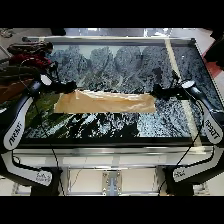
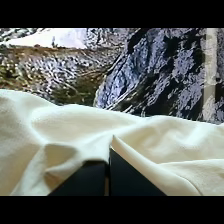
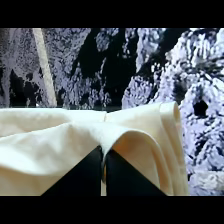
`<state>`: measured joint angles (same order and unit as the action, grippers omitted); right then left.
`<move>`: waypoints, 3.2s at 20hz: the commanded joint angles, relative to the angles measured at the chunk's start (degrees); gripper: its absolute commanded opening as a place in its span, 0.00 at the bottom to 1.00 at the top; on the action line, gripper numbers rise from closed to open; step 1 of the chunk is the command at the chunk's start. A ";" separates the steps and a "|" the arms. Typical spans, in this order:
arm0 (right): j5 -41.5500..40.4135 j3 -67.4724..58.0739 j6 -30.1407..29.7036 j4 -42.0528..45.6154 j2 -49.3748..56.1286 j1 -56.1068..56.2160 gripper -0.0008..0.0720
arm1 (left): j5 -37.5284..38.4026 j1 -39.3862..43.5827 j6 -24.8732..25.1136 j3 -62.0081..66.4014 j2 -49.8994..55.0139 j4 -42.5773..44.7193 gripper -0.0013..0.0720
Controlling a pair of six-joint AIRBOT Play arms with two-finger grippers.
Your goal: Fold the shirts.
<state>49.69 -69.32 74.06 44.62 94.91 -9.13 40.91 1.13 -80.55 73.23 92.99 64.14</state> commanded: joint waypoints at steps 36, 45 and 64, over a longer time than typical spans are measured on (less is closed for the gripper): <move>23.87 -7.65 -13.64 -6.19 14.32 -5.57 0.34 | 19.85 18.84 -0.15 25.38 8.09 8.90 0.85; 35.58 -16.39 -11.85 -16.35 6.78 1.05 0.03 | 27.02 19.56 -0.02 24.76 14.45 7.61 0.04; -3.23 -36.52 -3.61 -14.71 10.14 40.68 0.03 | 30.27 -0.13 5.42 24.79 -12.61 11.93 0.04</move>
<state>59.68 -105.45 70.24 30.13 101.91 24.29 71.09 8.14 -76.14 98.00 88.99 74.13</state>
